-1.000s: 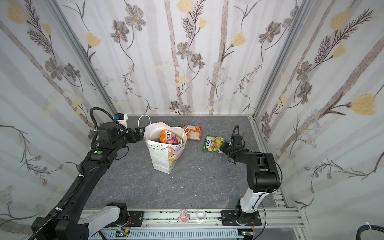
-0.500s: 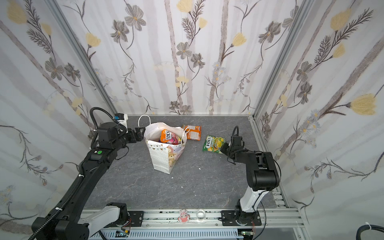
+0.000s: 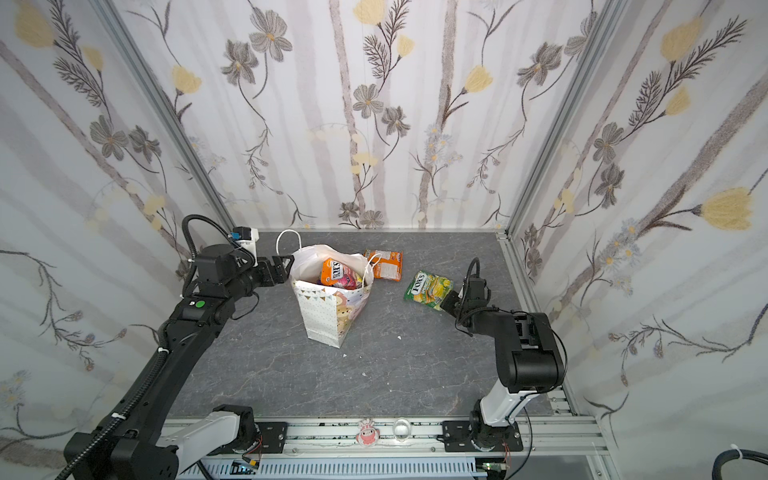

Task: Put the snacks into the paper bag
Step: 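Lift the green Spring Tea pack upright with the right gripper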

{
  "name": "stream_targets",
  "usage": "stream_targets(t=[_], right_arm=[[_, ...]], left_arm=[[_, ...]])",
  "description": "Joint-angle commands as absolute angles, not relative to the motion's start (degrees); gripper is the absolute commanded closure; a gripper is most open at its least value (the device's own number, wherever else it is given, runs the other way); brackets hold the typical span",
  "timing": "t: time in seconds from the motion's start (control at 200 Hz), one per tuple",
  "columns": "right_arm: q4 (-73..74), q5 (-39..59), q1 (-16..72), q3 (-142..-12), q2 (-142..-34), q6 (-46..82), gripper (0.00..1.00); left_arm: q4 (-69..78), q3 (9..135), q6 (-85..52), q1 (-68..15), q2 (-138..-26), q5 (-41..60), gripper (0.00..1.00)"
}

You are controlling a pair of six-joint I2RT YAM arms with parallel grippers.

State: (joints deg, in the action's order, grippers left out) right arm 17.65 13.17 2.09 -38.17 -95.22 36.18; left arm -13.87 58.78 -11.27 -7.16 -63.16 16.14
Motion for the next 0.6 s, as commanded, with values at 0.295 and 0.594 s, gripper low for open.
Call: stream_targets(t=[0.295,0.594], right_arm=[[18.15,12.36,3.55,-33.6,-83.79,37.82,1.0],[12.14,8.2,9.22,-34.44,-72.26,38.23,1.0]], left_arm=[[-12.08,58.53,-13.01,-7.21,-63.1,18.54,0.12],[-12.87,58.82,-13.71,-7.21,-63.53,17.44,0.12]])
